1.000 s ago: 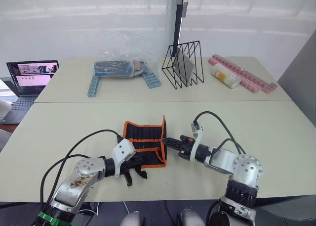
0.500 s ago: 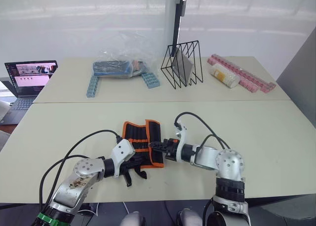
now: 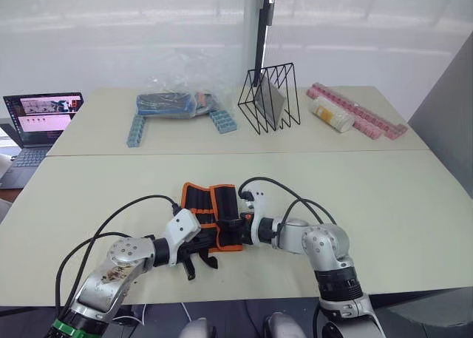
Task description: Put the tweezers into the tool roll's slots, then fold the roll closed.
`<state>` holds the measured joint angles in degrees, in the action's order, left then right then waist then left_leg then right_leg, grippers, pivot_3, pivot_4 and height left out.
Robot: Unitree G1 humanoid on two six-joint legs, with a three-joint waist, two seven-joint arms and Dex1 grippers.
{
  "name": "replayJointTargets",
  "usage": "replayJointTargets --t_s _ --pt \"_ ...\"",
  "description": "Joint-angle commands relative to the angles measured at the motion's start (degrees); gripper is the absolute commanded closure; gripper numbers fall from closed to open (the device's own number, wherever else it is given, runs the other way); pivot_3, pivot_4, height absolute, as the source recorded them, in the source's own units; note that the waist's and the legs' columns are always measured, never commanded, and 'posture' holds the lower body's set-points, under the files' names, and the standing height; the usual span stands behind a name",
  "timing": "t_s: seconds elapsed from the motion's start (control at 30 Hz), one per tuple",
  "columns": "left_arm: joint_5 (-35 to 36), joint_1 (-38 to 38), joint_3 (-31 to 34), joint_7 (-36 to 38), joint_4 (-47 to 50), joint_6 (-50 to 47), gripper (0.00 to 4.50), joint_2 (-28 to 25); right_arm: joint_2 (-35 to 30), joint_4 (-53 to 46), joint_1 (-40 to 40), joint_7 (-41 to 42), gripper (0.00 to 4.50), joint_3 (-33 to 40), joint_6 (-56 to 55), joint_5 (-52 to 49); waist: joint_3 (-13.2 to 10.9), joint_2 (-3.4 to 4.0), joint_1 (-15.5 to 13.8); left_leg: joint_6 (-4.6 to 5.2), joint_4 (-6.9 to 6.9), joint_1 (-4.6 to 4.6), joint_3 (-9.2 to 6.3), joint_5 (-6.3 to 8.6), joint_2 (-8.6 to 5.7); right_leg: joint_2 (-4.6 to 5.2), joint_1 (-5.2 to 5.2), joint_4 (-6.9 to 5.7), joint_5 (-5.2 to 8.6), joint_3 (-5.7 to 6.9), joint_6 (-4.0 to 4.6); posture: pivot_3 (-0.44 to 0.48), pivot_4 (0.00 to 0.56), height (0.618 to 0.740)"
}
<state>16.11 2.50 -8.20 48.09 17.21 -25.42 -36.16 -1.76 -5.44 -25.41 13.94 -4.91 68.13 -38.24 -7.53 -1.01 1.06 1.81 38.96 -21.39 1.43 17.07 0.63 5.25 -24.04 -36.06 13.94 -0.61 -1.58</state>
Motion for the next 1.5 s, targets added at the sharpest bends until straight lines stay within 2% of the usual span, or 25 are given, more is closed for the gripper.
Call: replayJointTargets --t_s 0.03,0.43,0.53,0.8,1.07,1.1,1.27,1.3,1.37,1.4,1.5 --pt "0.6 -1.8 1.2 0.5 1.4 -2.5 4.50 -2.0 -1.7 3.5 1.5 -0.4 4.47 -1.1 -0.4 3.5 0.0 -0.01 0.0 0.00 0.00 0.00 0.00 0.00 0.02 0.00 -0.01 0.00 -0.01 0.00 0.01 0.000 0.150 0.722" --pt "4.8 -5.1 6.8 0.7 7.3 -5.2 4.50 -5.2 -3.1 4.3 1.9 0.8 4.47 -5.2 -1.1 6.0 0.0 0.00 0.1 -0.02 -0.06 0.05 0.00 0.00 0.09 0.11 -0.02 0.02 -0.04 -0.06 0.07 0.000 0.150 0.722" --pt "6.3 -5.0 8.5 0.8 7.8 -5.7 4.50 -5.4 -3.3 4.4 1.8 0.8 3.66 -5.4 -1.4 6.2 0.0 0.01 0.2 -0.03 -0.10 0.05 -0.01 -0.01 0.10 0.11 -0.07 0.02 -0.04 -0.09 0.10 0.000 0.150 0.722" --pt "8.2 -4.9 10.2 1.0 8.8 -6.7 4.50 -5.7 -3.1 4.4 2.0 1.2 0.99 -4.8 -1.5 5.7 0.0 0.01 -0.3 -0.10 -0.09 0.21 -0.09 -0.04 0.11 0.35 -0.05 0.10 -0.06 -0.14 0.14 0.000 0.150 0.722" --pt "19.3 -7.9 23.2 -1.1 11.0 -12.2 4.50 -4.1 -3.8 4.9 2.9 1.9 0.99 -3.2 -2.2 5.6 0.0 0.00 -0.4 -0.13 -0.12 0.17 -0.12 -0.06 0.10 0.46 -0.06 0.12 -0.08 -0.09 0.17 0.000 0.150 0.722" --pt "21.1 -8.8 25.1 -1.5 11.4 -13.2 4.50 -3.9 -3.8 5.0 3.0 1.9 1.59 -3.0 -2.3 5.6 0.0 0.00 -0.4 -0.13 -0.11 0.17 -0.12 -0.06 0.10 0.47 -0.05 0.13 -0.08 -0.09 0.17 0.000 0.150 0.722" --pt "29.7 -11.3 29.8 -5.2 12.0 -18.2 4.50 -0.3 -3.6 6.2 2.9 2.3 3.24 -2.4 -3.4 5.6 0.0 0.01 -0.7 -0.13 -0.15 0.06 -0.15 -0.06 0.04 0.61 -0.09 0.22 -0.08 0.05 0.16 0.000 0.150 0.722" --pt "31.0 -11.6 30.3 -6.2 12.0 -18.9 4.50 0.8 -3.6 6.4 2.9 2.4 3.68 -2.3 -3.5 5.6 0.0 0.00 -0.7 -0.13 -0.15 0.03 -0.14 -0.05 0.01 0.65 -0.09 0.25 -0.09 0.07 0.16 0.000 0.150 0.722" --pt "31.8 -12.1 30.4 -8.0 11.9 -19.5 4.50 2.2 -3.6 6.6 2.9 2.6 4.28 -2.3 -3.7 5.6 0.0 -0.04 -0.5 -0.13 -0.15 -0.04 -0.14 -0.05 -0.02 0.69 -0.10 0.27 -0.09 0.08 0.14 0.000 0.150 0.722" --pt "31.8 -12.3 30.1 -8.7 11.7 -19.6 4.50 2.7 -3.7 6.6 2.9 2.7 4.45 -2.3 -3.8 5.6 0.0 -0.04 -0.5 -0.13 -0.17 -0.03 -0.14 -0.05 -0.01 0.68 -0.09 0.27 -0.10 0.08 0.14 0.000 0.150 0.722" --pt "33.6 -12.3 29.7 -11.2 11.1 -20.5 4.50 4.8 -3.9 6.6 3.0 2.9 4.45 -2.3 -3.8 5.5 0.1 -0.17 -0.6 -0.14 -0.15 0.00 -0.19 -0.06 -0.01 0.67 -0.07 0.27 -0.09 0.14 0.15 0.000 0.150 0.722"
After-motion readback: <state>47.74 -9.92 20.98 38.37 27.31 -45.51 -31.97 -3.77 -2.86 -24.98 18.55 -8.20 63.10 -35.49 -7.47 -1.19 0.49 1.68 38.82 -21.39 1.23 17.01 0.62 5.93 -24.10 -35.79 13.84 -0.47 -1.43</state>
